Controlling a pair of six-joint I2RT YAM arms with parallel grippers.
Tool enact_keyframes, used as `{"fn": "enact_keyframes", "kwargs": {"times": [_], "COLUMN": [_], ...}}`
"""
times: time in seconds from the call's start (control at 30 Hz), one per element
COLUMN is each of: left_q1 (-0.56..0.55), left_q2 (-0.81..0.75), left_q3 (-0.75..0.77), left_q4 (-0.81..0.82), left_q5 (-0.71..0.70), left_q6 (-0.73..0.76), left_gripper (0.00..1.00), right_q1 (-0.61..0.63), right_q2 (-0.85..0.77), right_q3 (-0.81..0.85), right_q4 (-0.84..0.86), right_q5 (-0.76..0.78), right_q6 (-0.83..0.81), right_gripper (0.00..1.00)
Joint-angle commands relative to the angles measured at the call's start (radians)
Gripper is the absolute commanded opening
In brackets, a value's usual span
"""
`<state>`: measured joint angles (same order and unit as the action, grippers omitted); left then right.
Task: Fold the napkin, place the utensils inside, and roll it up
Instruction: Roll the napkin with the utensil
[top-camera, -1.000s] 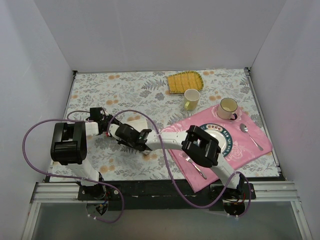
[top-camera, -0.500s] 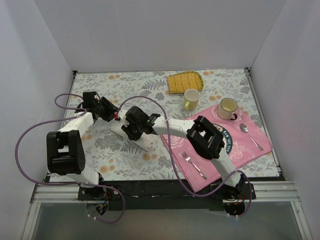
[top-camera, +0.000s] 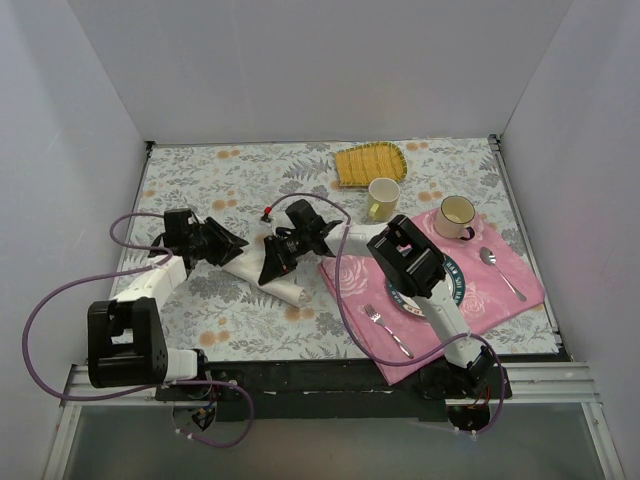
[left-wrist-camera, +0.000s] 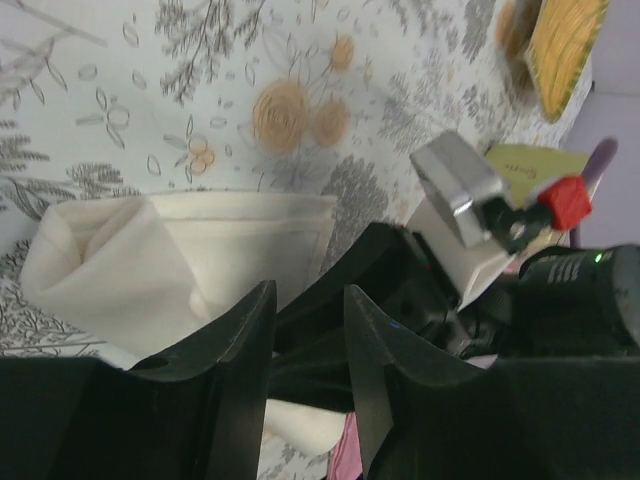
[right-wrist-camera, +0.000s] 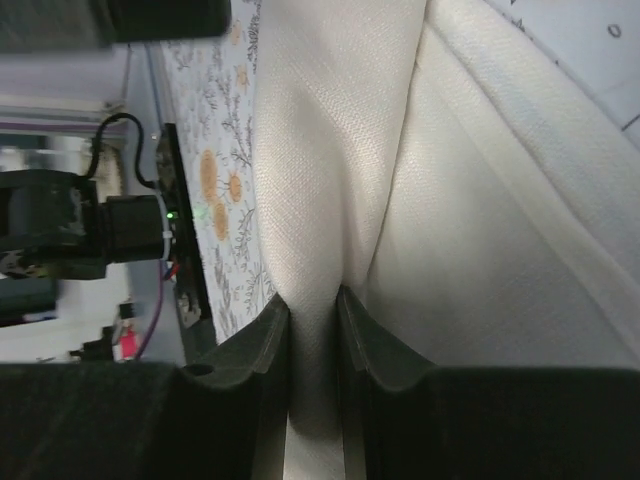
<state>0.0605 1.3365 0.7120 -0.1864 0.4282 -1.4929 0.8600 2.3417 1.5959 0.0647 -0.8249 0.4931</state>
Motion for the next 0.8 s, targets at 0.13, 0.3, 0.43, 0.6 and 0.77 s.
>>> {"fn": "enact_keyframes", "kwargs": {"times": [0.13,0.3,0.43,0.6,0.77], "left_q1": [-0.013,-0.019,-0.031,-0.047,-0.047], "left_q2": [-0.08,-0.054,-0.042,-0.02,0.033], "left_q3": [-0.177,-0.253,-0.362,-0.434,-0.427], "left_q4": [0.22,0.385,0.525,0.602,0.582], "left_q5": [0.147,0.168,0.161,0.048,-0.028], "left_q6": [-0.076,-0.144,-0.22,-0.234,-0.227], "left_gripper": [0.32,0.29,0.29,0.29,0.29], "right_q1": [-0.038,-0.053,-0.056,-0.055,-0.05], "right_q2": [0.088,0.091,0.08,0.041,-0.027], "right_q3": [-0.134,-0.182,-0.198,-0.197,-0.146], "right_q4": [0.28,0.371,0.394,0.289,0.055], "right_q5": [-0.169,-0.16,-0.128,-0.059,0.012], "right_q6": [0.297,0.369,0.4,0.317,0.13], "right_gripper": [0.01,0.01,0.02,0.1,0.21]}}
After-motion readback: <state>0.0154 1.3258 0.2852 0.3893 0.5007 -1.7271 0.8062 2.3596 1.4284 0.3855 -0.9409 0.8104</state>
